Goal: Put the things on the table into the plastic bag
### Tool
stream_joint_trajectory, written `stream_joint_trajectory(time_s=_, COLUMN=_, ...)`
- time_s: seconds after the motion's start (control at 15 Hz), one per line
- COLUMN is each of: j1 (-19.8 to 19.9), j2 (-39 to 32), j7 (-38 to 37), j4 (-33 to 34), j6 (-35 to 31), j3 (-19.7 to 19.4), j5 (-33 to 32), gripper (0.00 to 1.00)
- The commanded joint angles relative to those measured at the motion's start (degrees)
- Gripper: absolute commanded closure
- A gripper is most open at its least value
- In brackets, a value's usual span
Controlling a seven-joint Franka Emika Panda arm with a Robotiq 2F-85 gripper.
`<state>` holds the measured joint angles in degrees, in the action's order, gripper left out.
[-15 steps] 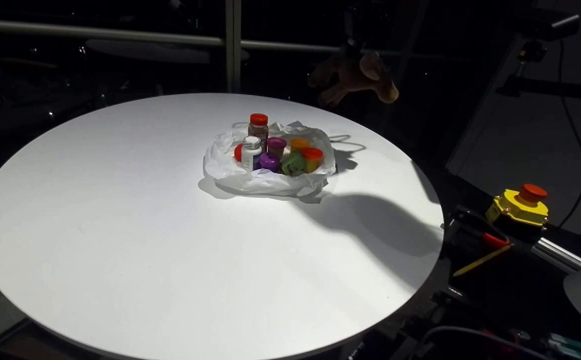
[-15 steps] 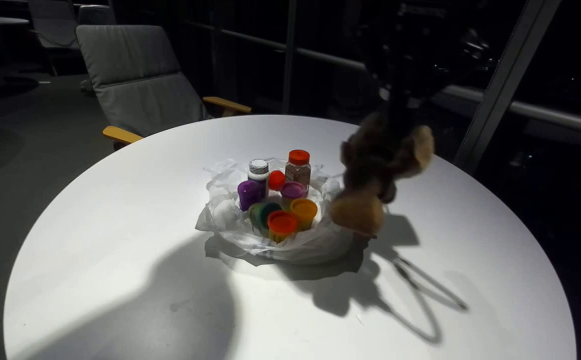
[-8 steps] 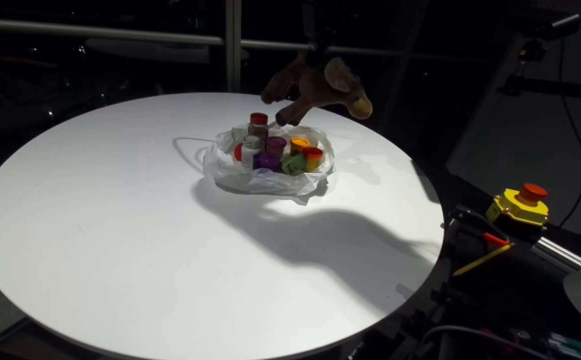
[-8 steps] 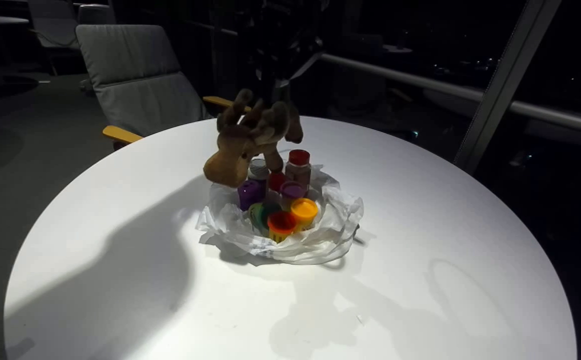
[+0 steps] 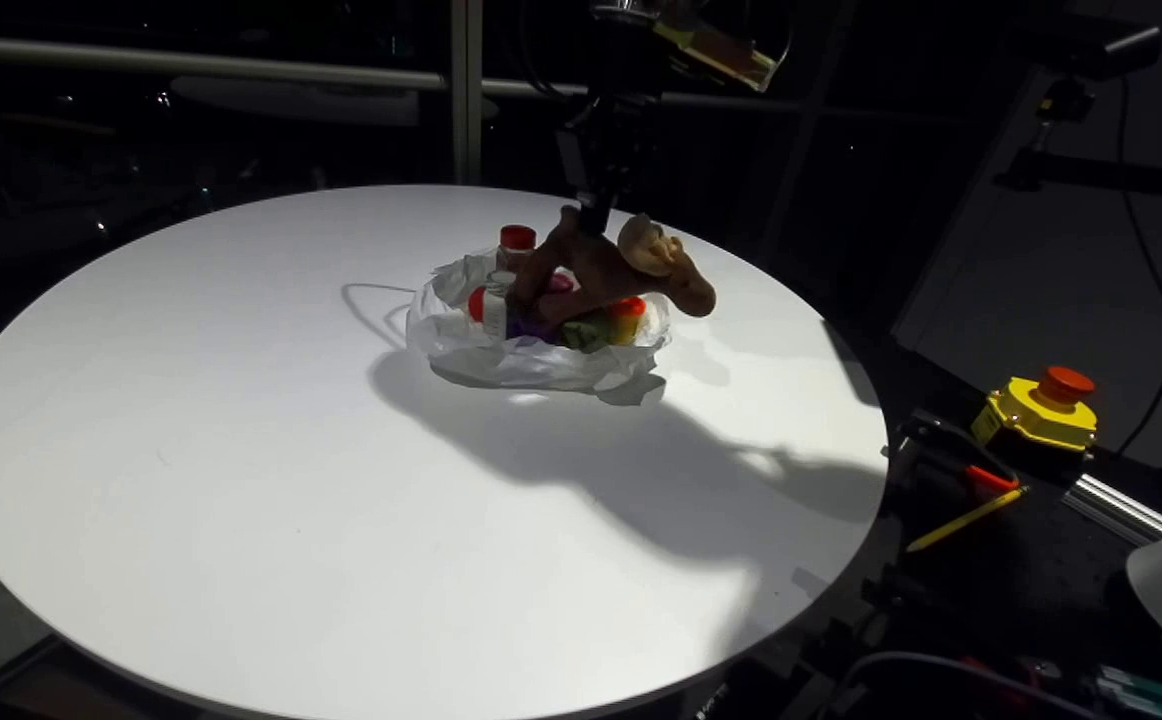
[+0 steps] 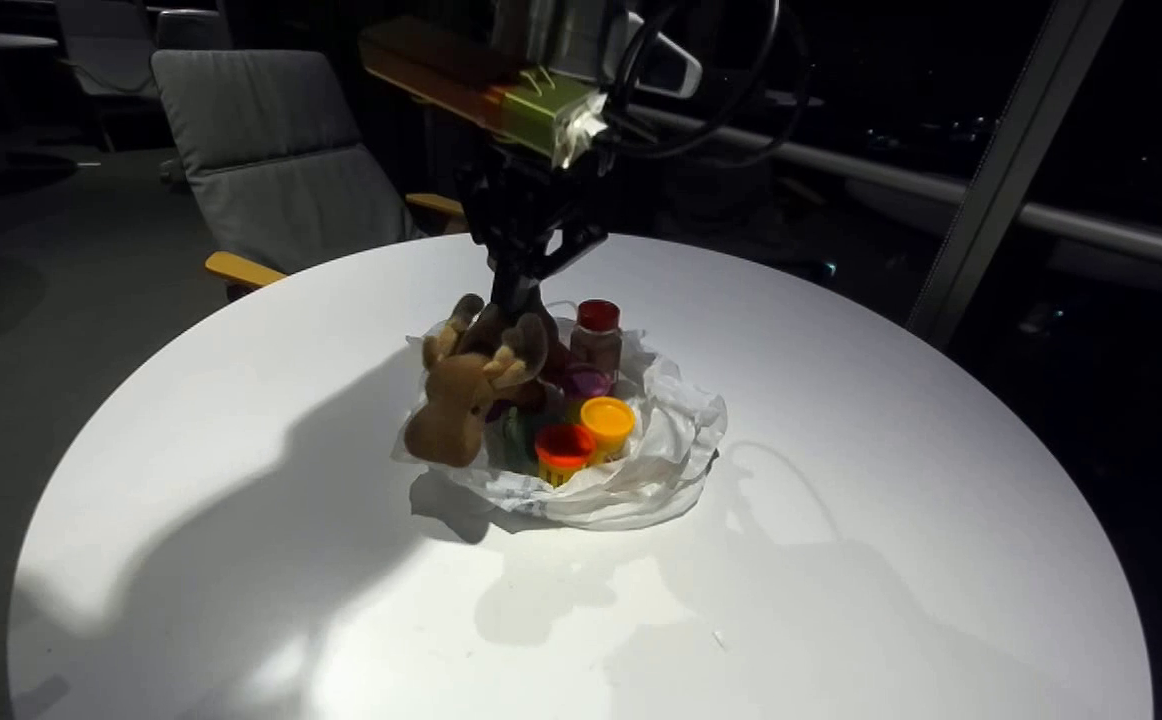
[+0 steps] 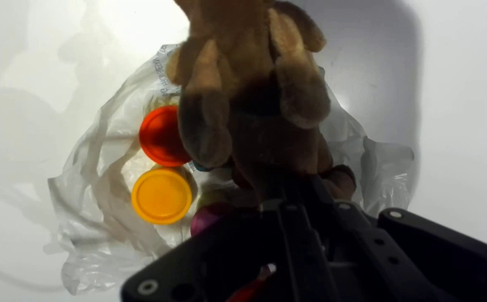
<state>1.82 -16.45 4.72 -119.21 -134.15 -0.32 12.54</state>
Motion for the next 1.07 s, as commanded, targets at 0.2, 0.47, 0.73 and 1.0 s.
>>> stream_joint_trajectory(time_s=0.2, j1=1.1, j2=-8.5, j7=-0.8, j4=8.0, j6=-0.4, j3=0.4, j5=0.0, gripper=0.90)
stream_joint_trajectory(time_s=0.47, j1=0.3, j2=-10.5, j7=-3.3, j4=10.3, j6=-4.3, j3=-0.4, j5=-2.0, gripper=0.90)
stream_joint_trajectory(time_s=0.73, j1=-0.7, j2=-12.1, j7=-5.8, j4=12.3, j6=-6.5, j3=-0.7, j5=-4.9, gripper=0.90)
stream_joint_trajectory(time_s=1.0, j1=-2.3, j2=-13.8, j7=-9.7, j4=13.6, j6=-8.5, j3=-1.6, j5=-8.6, gripper=0.63)
